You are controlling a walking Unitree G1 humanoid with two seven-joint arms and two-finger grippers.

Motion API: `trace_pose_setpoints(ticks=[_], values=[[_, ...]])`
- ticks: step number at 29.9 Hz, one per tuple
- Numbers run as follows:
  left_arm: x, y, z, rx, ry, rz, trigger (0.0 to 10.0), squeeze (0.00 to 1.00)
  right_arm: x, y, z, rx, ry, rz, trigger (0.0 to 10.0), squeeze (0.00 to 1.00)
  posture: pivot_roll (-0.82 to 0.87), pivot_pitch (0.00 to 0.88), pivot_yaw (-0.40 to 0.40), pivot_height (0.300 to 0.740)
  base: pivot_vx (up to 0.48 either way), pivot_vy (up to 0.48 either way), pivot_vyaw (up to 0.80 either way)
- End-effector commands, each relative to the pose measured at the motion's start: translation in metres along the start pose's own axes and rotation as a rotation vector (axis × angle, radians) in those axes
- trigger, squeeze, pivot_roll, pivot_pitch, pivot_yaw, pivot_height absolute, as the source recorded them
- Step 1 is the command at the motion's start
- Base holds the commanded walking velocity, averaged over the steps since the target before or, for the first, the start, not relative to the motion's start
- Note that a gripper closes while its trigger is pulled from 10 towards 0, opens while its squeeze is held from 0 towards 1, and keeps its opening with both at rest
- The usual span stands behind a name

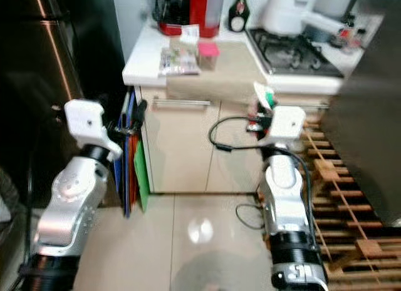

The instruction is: Restocking fridge

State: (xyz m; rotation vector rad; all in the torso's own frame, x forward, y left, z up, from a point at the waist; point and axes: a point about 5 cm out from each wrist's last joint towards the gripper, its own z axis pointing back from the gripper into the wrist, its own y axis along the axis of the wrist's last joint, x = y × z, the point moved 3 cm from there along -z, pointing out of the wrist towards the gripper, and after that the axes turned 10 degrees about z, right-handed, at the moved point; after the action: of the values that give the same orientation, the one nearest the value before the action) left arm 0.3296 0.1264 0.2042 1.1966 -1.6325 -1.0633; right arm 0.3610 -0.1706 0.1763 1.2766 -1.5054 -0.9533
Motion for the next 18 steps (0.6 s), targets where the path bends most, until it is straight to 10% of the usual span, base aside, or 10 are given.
trace_pose_setpoints(ticks=[1, 18], values=[[0.005, 0.001, 0.0, 0.006, -0.01, 0.009, 10.0, 0.0, 0.003, -0.002, -0.001, -0.007, 0.005, 0.0, 10.0, 0.0, -0.11, 0.0, -0.01, 0.74, -0.315, 0.0, 0.0], [-0.014, -0.042, 0.025, -0.182, 0.036, 0.122, 10.0, 0.0, -0.021, -0.058, 0.031, -0.293, 0.205, -0.055, 10.0, 0.0, -0.11, 0.0, 0.02, 0.74, -0.144, -0.056, 0.0]])
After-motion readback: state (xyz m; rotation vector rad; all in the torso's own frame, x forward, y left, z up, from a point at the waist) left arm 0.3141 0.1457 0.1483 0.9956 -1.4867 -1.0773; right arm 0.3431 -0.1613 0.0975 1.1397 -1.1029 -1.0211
